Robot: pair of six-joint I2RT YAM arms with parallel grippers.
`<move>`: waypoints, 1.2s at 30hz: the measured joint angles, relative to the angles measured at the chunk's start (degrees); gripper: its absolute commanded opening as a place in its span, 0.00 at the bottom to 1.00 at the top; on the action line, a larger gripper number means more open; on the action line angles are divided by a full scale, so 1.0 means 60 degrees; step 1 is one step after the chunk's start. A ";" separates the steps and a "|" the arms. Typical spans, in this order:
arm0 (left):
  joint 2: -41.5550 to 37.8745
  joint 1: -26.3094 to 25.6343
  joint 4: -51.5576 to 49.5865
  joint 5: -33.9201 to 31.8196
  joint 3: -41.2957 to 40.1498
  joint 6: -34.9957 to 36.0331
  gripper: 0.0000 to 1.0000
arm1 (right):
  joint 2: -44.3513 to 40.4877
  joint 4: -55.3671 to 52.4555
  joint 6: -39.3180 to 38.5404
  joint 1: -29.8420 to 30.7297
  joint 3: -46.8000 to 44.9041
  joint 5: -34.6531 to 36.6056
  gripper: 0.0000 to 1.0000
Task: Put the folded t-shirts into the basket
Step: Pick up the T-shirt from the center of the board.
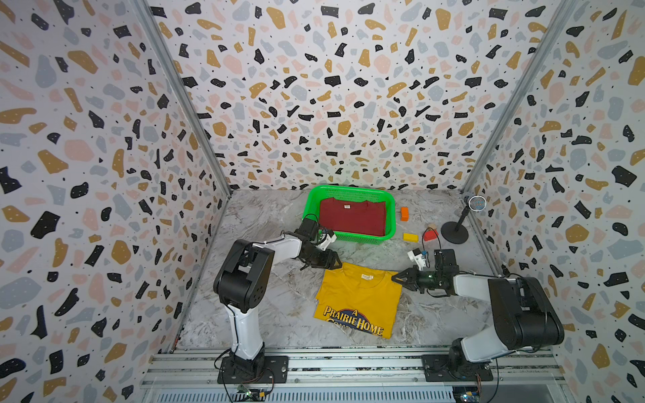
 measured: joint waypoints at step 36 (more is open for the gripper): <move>-0.2477 0.1716 -0.2346 0.1738 -0.0550 0.0867 0.00 | -0.0820 -0.0146 0.0616 0.0510 0.2448 -0.0426 0.00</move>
